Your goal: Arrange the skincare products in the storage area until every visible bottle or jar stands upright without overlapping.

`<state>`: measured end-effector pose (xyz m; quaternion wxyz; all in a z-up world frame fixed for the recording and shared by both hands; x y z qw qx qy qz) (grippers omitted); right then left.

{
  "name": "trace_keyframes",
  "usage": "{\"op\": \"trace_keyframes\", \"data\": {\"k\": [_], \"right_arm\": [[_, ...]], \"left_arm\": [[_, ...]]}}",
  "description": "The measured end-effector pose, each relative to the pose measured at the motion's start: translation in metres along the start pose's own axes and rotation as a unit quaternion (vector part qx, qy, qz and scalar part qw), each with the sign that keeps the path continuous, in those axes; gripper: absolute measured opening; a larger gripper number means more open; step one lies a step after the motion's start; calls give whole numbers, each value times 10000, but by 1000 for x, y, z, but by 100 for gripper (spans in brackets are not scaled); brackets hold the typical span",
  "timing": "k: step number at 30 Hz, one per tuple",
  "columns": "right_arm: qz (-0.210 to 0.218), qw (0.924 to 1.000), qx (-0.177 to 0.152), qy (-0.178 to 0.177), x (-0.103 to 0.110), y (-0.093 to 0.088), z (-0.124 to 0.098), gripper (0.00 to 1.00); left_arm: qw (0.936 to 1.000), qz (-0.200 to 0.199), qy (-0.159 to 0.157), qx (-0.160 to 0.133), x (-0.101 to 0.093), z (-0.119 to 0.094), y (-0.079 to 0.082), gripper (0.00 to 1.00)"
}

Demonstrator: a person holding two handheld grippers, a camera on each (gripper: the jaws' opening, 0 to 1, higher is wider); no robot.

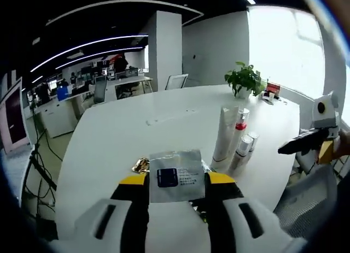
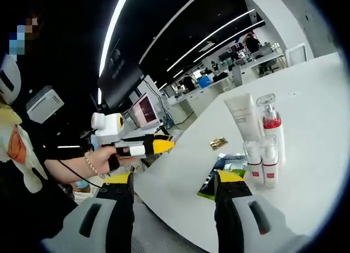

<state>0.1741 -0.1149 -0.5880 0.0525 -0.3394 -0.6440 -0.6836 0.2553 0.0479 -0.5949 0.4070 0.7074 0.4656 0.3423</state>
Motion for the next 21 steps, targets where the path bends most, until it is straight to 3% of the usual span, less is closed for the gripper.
{"op": "trace_keyframes", "data": {"k": [16, 21], "right_arm": [[244, 9985, 34, 482, 0, 12, 54, 36], [368, 9975, -87, 592, 0, 19, 68, 29]], "left_arm": [[9988, 423, -179, -171, -24, -31, 8, 34], [9985, 464, -205, -220, -28, -35, 11, 34]]}}
Point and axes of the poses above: the point that each gripper's makers call its tool centre point, and the gripper's own axes: z roughly forward along the fingers, x roughly to its left, y roughly out of its top, the point moved 2 cm from there along -z, roughly backward along the fingers, and after that the axes turned 12 degrees about y, right-handed, at the moved point
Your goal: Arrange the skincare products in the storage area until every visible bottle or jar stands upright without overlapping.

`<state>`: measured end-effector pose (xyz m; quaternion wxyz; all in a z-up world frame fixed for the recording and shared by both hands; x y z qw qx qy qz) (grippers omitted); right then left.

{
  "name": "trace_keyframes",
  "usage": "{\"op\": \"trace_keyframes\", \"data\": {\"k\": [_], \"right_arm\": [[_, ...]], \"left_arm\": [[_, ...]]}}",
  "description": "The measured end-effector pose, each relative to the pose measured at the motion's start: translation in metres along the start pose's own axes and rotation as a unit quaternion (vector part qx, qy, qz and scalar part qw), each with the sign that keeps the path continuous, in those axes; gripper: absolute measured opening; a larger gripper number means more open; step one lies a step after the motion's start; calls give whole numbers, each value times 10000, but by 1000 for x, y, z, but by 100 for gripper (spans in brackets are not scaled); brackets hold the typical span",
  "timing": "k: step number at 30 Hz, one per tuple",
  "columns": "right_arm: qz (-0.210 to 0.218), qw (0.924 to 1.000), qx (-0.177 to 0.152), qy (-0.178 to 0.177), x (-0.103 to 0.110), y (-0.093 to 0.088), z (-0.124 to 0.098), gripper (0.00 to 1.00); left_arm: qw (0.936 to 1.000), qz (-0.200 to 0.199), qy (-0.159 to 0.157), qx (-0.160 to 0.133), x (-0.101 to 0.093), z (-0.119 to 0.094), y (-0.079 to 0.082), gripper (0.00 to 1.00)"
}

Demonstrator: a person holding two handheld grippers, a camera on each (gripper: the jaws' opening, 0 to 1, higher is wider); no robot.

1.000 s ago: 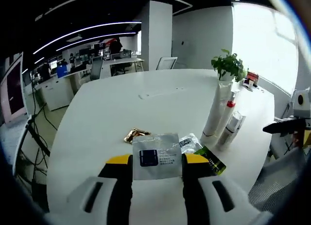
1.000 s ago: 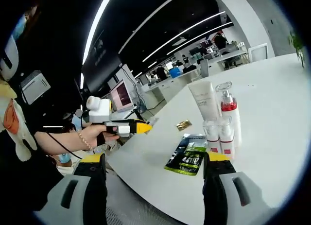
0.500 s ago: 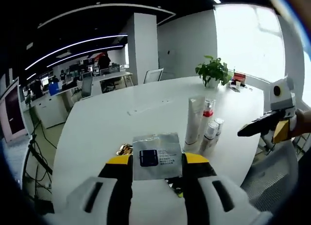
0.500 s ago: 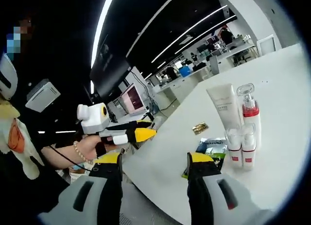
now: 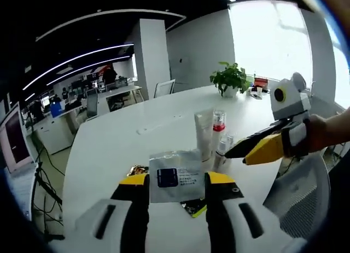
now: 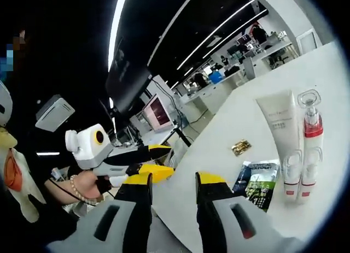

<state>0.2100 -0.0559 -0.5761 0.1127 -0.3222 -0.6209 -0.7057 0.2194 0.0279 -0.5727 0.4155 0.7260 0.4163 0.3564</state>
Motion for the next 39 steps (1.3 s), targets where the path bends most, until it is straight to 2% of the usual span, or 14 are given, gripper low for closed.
{"op": "trace_keyframes", "data": {"k": [11, 19, 27, 30, 35, 39], "right_arm": [[350, 9993, -146, 30, -6, 11, 16, 21], [565, 9983, 62, 129, -8, 6, 25, 17], [695, 9974, 7, 178, -11, 6, 27, 8], [709, 9973, 14, 212, -10, 6, 27, 2], [783, 9965, 6, 293, -8, 4, 26, 1], [780, 9966, 29, 271, -9, 4, 22, 1]], "left_arm": [[9997, 221, -51, -68, -11, -5, 3, 34], [9997, 224, -38, -37, -11, -4, 0, 34], [9998, 213, -40, -12, -13, -6, -1, 34], [9998, 183, -72, 6, -15, -5, -2, 34], [9999, 120, -90, 85, -16, -2, -6, 35], [9999, -27, -91, 79, -13, -2, -5, 41]]}}
Point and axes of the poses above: the point that each gripper's makers call its tool centre point, and the gripper's own axes: z roughly forward along the fingers, x roughly to its left, y roughly out of its top, the point moved 2 cm from there along -z, roughly backward along the fingers, and after that the axes turned 12 degrees about y, right-handed, at the moved point
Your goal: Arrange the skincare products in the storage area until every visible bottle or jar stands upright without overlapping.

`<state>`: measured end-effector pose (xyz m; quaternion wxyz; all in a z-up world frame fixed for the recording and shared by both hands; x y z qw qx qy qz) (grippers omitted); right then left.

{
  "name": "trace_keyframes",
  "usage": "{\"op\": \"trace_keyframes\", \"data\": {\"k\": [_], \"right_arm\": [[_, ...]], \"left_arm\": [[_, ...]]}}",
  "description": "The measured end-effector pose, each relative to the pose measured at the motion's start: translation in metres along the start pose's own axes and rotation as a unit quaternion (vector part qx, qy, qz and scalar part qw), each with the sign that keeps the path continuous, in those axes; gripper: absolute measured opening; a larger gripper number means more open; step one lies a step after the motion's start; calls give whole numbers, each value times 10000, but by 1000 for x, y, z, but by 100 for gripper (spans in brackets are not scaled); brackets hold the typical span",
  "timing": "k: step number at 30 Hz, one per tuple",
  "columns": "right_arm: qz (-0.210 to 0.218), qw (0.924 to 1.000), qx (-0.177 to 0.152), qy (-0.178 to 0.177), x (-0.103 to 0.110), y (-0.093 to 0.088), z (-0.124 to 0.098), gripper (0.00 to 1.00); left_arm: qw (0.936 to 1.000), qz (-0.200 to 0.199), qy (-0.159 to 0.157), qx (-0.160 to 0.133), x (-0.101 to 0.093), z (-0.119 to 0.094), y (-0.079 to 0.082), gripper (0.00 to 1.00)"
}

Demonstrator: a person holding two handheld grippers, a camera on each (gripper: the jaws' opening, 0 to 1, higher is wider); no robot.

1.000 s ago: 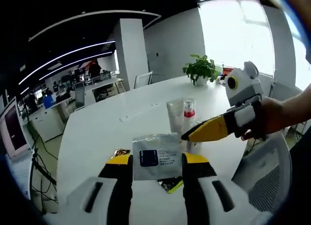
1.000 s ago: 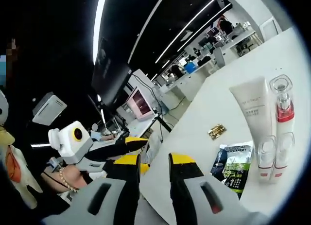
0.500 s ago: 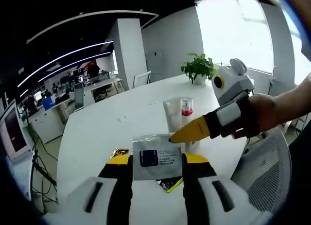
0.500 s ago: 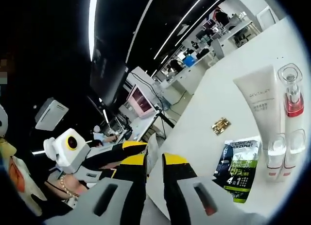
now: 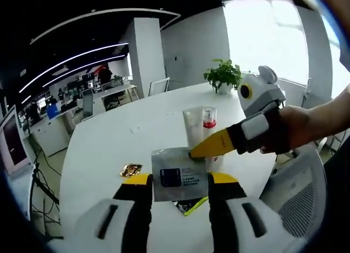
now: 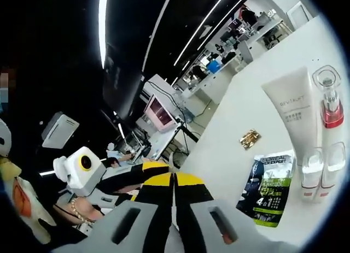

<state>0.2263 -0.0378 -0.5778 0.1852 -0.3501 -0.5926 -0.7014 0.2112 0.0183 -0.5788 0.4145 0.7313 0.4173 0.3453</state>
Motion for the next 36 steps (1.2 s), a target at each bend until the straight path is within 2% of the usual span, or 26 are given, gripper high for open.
{"op": "trace_keyframes", "data": {"k": [4, 6, 7, 8, 9, 10, 11, 13, 14, 15, 16, 17, 18, 19, 21, 23, 25, 32, 36], "right_arm": [[81, 10000, -48, -30, -1, 2, -4, 1], [111, 9999, -48, -27, -1, 3, -5, 1], [115, 9999, -42, 15, 1, 4, -6, 1], [125, 9999, -27, 46, 3, 3, -6, 1], [126, 9999, 2, 78, 5, 3, -5, 1], [119, 9999, 41, 102, 6, 2, -5, 1], [103, 9999, 75, 115, 8, 1, -5, 1], [96, 9998, 99, 150, 10, 0, -4, 1], [110, 9998, 83, 174, 11, 1, -3, 1], [140, 9997, 67, 196, 12, 1, -2, 1], [144, 9996, 65, 214, 13, 1, -1, 1], [144, 9996, 68, 228, 15, 0, 0, 1], [140, 9996, 95, 229, 16, -1, 2, 1], [128, 9996, 116, 240, 16, -1, 3, 1], [135, 9994, 147, 289, 20, -2, 7, 1], [134, 9993, 153, 323, 22, -3, 9, 1], [224, 9987, 144, 428, 25, -3, 12, 1], [199, 9988, 205, 403, 25, -4, 16, 1], [183, 9987, 238, 410, 27, -4, 19, 1]], "left_arm": [[9993, -350, -150, 45, 2, -2, -3, 45], [9948, -914, -452, 38, 2, -4, -4, 46], [9848, -1596, -677, 69, 4, -6, -4, 46], [9728, -2190, -753, 110, 9, -6, -5, 46], [9633, -2547, -838, 113, 16, -8, -8, 45], [9602, -2605, -1002, 92, 18, -10, -9, 43], [9579, -2686, -1013, 62, 23, -13, -11, 36], [9632, -2469, -1062, 28, 27, -17, -14, 24], [9601, -2520, -1208, 82, 26, -19, -16, 19], [9538, -2687, -1340, 121, 25, -21, -17, 18], [9379, -3087, -1581, 54, 22, -25, -14, 19], [9274, -3369, -1621, 87, 24, -26, -15, 22], [9201, -3571, -1610, 36, 27, -27, -16, 23], [9217, -3536, -1593, 35, 28, -27, -19, 23], [9297, -3361, -1507, 93, 31, -28, -26, 17], [9284, -3352, -1597, 151, 31, -29, -30, 13], [9166, -3557, -1815, 180, 27, -32, -29, 14], [9035, -3923, -1724, 83, 33, -35, -31, 5], [8918, -4171, -1749, 69, 35, -38, -29, 2]]}}
Point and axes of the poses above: the point that each gripper's makers call its tool centre point, and the gripper's own axes: z roughly forward along the fingers, x roughly to its left, y roughly out of its top, the point moved 2 cm from there along -z, roughly backward along the fingers, and after that the axes turned 12 degrees about y, right-handed, at the moved point
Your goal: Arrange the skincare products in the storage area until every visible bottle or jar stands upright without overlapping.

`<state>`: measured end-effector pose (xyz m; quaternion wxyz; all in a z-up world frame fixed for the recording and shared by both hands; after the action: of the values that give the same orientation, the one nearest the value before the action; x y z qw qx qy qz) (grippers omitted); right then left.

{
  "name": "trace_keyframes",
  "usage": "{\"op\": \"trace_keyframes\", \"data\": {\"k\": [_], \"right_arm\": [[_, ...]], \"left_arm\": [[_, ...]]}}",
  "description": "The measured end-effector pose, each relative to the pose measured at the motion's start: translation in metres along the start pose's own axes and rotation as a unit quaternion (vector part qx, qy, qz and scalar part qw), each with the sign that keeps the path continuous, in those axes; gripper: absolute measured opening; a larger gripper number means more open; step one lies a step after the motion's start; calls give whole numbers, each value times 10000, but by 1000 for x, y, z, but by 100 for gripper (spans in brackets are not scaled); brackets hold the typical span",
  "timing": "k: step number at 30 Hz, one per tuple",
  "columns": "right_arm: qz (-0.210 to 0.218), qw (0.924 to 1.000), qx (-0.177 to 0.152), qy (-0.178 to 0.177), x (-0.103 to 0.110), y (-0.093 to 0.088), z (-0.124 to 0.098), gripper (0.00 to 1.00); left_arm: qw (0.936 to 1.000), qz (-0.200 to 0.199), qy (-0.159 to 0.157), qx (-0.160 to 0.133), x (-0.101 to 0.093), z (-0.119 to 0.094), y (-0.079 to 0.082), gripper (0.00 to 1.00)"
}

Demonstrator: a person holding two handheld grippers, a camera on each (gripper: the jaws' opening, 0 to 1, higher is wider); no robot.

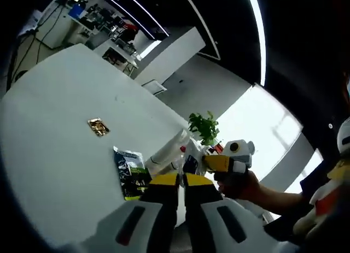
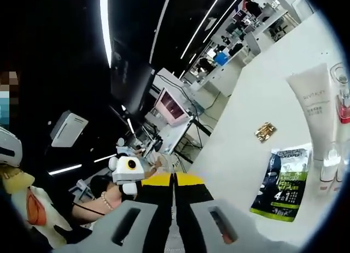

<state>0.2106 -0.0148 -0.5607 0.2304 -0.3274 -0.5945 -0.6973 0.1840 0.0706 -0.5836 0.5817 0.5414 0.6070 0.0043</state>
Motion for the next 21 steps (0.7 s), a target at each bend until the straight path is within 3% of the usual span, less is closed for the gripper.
{"op": "trace_keyframes", "data": {"k": [2, 3, 5, 8, 11, 14, 21], "right_arm": [[-73, 9999, 55, -69, 0, 0, 2, 2], [-349, 9990, 200, -204, -3, -2, 3, 2], [-457, 9983, 275, -212, 0, -5, 5, 2], [-364, 9991, 195, -138, 4, -5, 10, 4], [-439, 9981, 280, -341, -1, -9, 14, 12], [-556, 9975, 270, -335, -1, -10, 17, 3], [-563, 9972, 125, -467, -6, -3, 25, 2]], "left_arm": [[9996, -280, 43, 10, 1, -1, 1, 1], [9990, -438, 110, -26, 3, -1, 2, 1], [9985, -505, 171, -111, 6, -3, 4, 1], [9974, -653, 247, -154, 13, -6, 3, 1], [9936, -1064, 205, -311, 16, -11, 8, 1], [9936, -1058, 236, -317, 18, -14, 8, 1], [9936, -1059, 182, -359, 14, -20, 11, 1]]}}
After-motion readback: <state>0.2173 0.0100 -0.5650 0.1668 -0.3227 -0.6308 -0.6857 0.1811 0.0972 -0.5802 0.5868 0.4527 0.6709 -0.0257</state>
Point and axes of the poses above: the point that each gripper's makers call its tool centre point, and the gripper's own axes: z roughly forward along the fingers, x roughly to its left, y roughly out of its top, the point moved 2 cm from there along -z, roughly backward along the fingers, and after that the axes turned 12 degrees about y, right-handed, at the moved point
